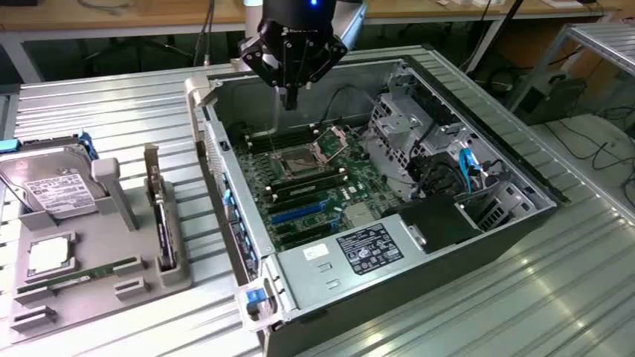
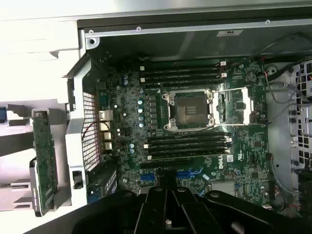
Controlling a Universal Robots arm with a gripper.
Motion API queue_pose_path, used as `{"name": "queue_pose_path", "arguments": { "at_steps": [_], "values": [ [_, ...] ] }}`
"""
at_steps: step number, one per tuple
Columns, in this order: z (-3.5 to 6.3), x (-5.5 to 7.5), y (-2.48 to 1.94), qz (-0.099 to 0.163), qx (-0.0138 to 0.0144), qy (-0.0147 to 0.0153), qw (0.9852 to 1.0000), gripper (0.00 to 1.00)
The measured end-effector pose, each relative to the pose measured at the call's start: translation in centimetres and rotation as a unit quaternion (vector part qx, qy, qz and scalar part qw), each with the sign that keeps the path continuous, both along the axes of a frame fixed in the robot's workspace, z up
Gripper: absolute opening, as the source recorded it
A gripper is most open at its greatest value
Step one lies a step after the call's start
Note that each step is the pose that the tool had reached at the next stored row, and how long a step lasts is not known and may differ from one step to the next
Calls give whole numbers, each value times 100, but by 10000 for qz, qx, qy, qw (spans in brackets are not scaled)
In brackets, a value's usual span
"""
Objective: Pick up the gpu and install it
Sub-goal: 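Reach for the gpu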
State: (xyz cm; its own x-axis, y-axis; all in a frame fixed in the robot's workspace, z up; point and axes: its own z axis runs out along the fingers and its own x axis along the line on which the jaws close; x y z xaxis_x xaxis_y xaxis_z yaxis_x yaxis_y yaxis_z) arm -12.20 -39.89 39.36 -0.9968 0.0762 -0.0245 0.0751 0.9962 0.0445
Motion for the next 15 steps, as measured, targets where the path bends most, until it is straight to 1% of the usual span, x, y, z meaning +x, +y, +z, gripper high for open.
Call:
{"name": "queue_pose_path", "arguments": {
  "at_steps": [10, 11, 13, 15],
  "values": [
    [6, 0, 0, 0, 1, 0, 10000, 11],
    [8, 0, -6, 0, -1, 2, 10000, 11],
    [5, -24, -48, 0, 4, -4, 10000, 11],
    [5, -121, -117, 0, 3, -8, 10000, 11]
  ]
}}
